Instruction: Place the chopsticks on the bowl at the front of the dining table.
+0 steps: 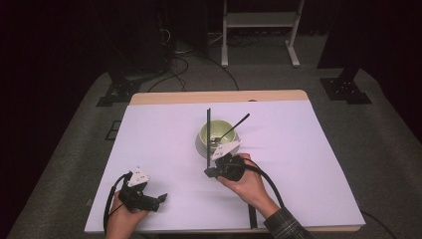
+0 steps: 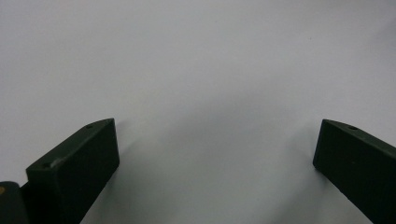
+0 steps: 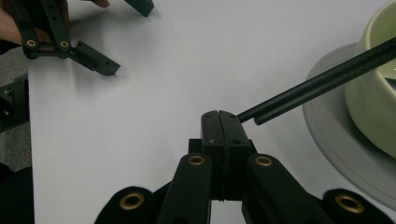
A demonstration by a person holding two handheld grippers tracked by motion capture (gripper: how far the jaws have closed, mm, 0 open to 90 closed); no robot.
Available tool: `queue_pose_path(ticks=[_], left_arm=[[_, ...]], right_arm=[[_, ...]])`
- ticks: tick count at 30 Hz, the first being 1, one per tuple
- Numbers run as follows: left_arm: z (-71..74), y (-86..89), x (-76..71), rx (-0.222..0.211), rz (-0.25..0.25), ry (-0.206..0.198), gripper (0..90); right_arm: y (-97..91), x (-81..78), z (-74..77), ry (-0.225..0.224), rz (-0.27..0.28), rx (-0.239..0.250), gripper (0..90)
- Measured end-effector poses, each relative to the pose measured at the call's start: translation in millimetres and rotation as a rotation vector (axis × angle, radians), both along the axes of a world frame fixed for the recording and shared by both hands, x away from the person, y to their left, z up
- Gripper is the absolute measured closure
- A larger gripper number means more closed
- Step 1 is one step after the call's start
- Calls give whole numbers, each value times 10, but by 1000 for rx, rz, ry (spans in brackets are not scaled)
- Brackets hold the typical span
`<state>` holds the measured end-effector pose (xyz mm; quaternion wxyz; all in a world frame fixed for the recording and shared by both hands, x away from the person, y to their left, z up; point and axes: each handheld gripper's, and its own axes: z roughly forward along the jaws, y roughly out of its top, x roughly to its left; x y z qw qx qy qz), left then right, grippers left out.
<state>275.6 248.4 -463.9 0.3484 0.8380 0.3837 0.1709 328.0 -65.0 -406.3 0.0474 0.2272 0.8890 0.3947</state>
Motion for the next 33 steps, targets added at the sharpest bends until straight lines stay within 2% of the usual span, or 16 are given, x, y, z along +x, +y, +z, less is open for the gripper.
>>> queue_pose_path(ticks=[6, 10, 13, 21, 27, 31, 33], left_arm=[[0, 0, 0, 0, 0, 0, 0], [0, 0, 0, 0, 0, 0, 0], [0, 0, 0, 0, 0, 1, 0], [-1, 0, 1, 0, 0, 0, 0], [-2, -1, 0, -1, 1, -1, 0], [0, 0, -1, 1, 0, -1, 0], [0, 1, -1, 2, -1, -1, 0]], right_arm=[[-15, 48, -15, 2, -16, 0, 900], [-32, 1, 9, -1, -3, 10, 882], [-83, -60, 31, -1, 0, 10, 805], [-353, -82, 57, -28, -46, 7, 580], [-587, -37, 77, -76, -138, 9, 350], [-737, 10, 66, -59, -198, 7, 217], [-811, 20, 57, -65, -217, -15, 188]])
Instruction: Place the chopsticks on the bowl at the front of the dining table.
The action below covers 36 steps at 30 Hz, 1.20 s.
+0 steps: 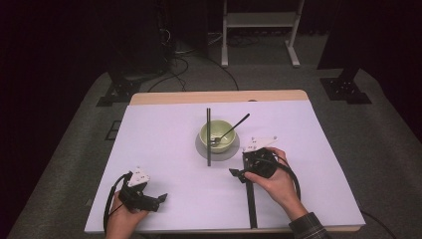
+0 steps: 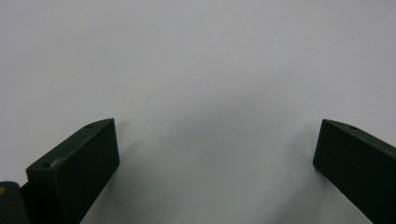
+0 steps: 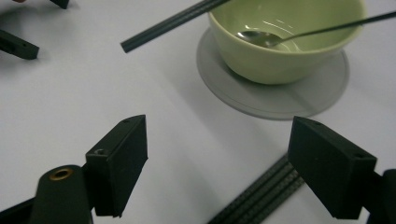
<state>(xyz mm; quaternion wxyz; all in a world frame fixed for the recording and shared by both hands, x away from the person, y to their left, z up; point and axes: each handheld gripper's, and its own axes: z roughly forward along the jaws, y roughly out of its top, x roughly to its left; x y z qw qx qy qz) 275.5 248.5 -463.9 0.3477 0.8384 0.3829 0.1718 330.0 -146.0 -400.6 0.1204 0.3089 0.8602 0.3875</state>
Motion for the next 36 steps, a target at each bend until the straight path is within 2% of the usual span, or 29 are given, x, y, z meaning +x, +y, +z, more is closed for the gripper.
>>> queue_pose_path(ticks=[8, 15, 26, 36], left_arm=[[-1, 0, 1, -2, 1, -1, 0], [-1, 0, 2, -2, 0, 0, 0], [-1, 0, 2, -2, 0, 0, 0], [-1, 0, 2, -2, 0, 0, 0]], right_arm=[[-249, 23, -49, -3, -91, 13, 176], [-454, 6, -90, 2, -139, 16, 176], [-800, -75, -117, -5, -194, 36, 176], [-1040, -166, -144, -9, -235, 41, 176]])
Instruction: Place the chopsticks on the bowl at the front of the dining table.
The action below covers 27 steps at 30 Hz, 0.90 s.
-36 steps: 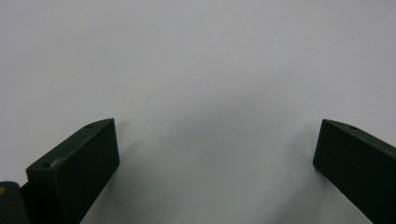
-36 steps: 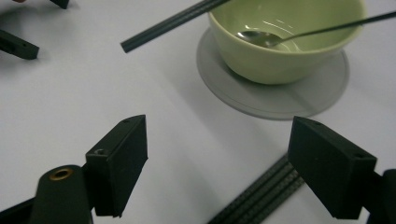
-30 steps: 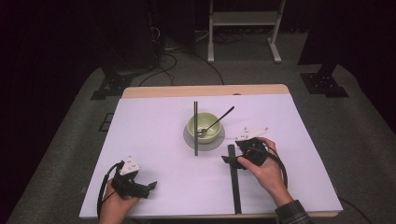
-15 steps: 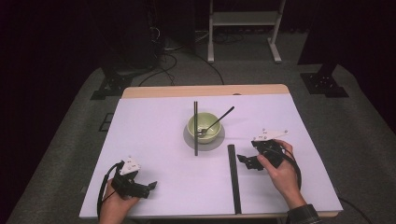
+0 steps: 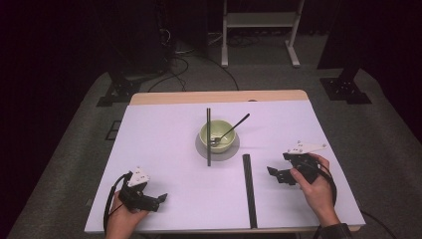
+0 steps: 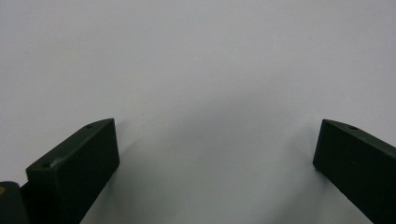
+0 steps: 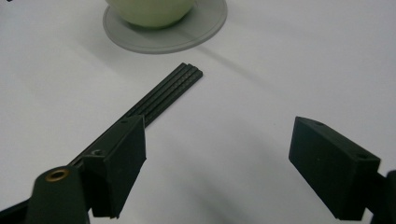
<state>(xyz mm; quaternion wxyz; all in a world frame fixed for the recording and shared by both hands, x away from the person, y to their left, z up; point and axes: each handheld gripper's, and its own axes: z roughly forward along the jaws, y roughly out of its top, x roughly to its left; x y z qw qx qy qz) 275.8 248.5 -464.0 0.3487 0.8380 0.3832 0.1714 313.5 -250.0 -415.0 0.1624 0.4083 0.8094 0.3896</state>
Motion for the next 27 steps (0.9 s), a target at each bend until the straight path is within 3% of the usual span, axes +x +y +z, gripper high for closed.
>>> queue_pose_path(ticks=[12, 27], left_arm=[[0, -1, -1, -1, 1, 1, 0], [0, -1, -1, -1, 1, 1, 0]], right_arm=[[-230, -126, -45, -8, -40, 9, 177], [-370, -234, -153, -7, -63, 2, 177]])
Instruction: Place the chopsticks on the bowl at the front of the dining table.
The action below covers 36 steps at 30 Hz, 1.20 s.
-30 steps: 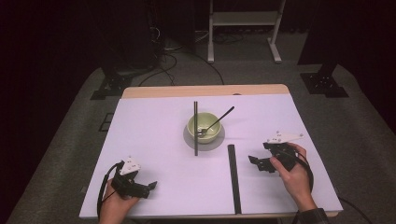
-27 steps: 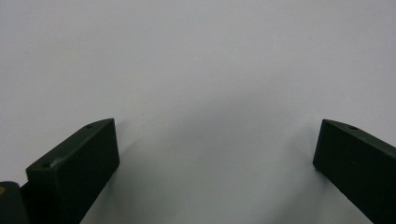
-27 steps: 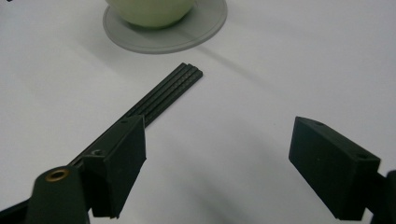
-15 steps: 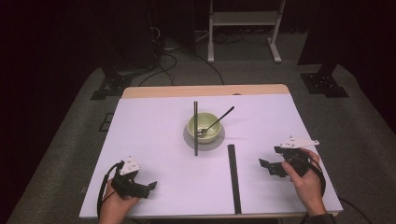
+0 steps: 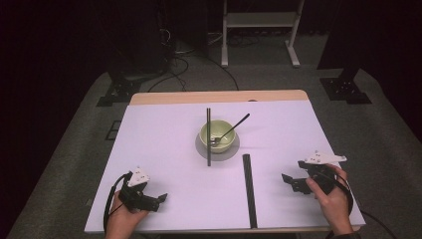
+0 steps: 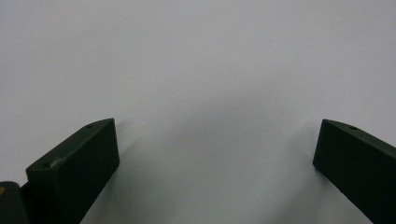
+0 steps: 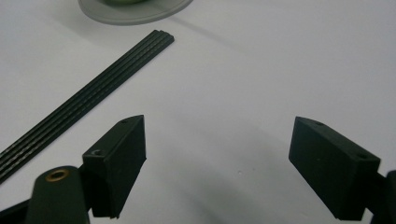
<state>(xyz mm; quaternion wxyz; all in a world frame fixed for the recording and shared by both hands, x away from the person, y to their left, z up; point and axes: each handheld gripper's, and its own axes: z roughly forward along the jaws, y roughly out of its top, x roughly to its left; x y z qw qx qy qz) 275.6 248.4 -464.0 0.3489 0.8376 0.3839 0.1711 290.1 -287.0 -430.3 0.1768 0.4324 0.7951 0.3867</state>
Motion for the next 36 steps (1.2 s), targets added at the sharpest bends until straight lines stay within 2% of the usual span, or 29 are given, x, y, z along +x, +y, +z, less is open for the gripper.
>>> queue_pose_path(ticks=[17, 30, 36], left_arm=[[0, 0, 0, 0, 0, 0, 0], [0, 0, 0, 0, 0, 0, 0], [0, 0, 0, 0, 0, 0, 0]], right_arm=[[-110, -21, -178, 21, -9, -25, 177], [-94, -3, -318, 45, 3, -54, 177], [-91, -16, -337, 24, 12, -68, 176]])
